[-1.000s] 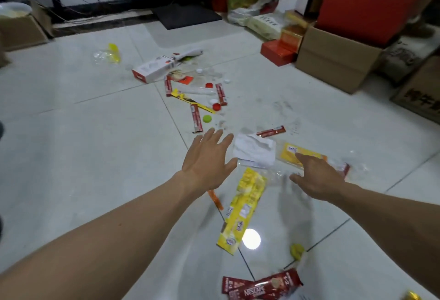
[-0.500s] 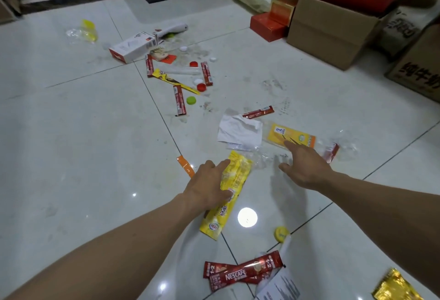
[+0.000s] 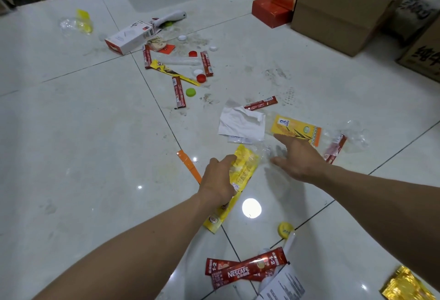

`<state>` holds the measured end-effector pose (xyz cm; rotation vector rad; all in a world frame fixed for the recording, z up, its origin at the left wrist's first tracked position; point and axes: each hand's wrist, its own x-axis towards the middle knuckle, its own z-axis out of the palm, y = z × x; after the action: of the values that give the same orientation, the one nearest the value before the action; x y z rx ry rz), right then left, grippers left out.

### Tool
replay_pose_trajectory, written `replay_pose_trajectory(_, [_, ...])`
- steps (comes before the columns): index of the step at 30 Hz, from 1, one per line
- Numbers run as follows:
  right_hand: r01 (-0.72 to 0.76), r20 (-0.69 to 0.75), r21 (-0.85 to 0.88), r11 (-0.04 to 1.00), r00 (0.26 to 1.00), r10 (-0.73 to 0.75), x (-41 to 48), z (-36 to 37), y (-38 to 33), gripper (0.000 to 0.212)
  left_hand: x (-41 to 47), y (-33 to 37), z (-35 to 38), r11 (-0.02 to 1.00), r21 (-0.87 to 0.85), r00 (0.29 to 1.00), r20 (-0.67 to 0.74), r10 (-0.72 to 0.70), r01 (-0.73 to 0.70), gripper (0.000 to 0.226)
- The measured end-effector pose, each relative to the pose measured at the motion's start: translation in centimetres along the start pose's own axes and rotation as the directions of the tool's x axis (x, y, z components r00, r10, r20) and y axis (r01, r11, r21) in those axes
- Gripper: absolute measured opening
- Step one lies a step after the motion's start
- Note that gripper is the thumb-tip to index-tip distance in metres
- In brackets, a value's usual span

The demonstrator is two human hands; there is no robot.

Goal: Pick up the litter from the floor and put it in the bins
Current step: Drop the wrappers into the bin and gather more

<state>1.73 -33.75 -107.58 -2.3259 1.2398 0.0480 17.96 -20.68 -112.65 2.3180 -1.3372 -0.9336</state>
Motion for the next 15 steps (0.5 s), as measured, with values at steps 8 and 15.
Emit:
replay_pose_trajectory(8, [0.063,0.073,0.155,0.986,0.994,-0.075,1.4,1.5,-1.9,0.088,-0.2,-0.5,-0.2,0.995,-0.098,1.000,-0.002,-0.030,0.030,0.086])
replay_pose_trajectory(15, [0.002,0.102,0.076,0.997,0.995,-0.009,1.9,2.8,-1.5,0.073,-0.5,-1.4,-0.7,0.983,-0.184,1.000,0.018,0.006,-0.002,0.074])
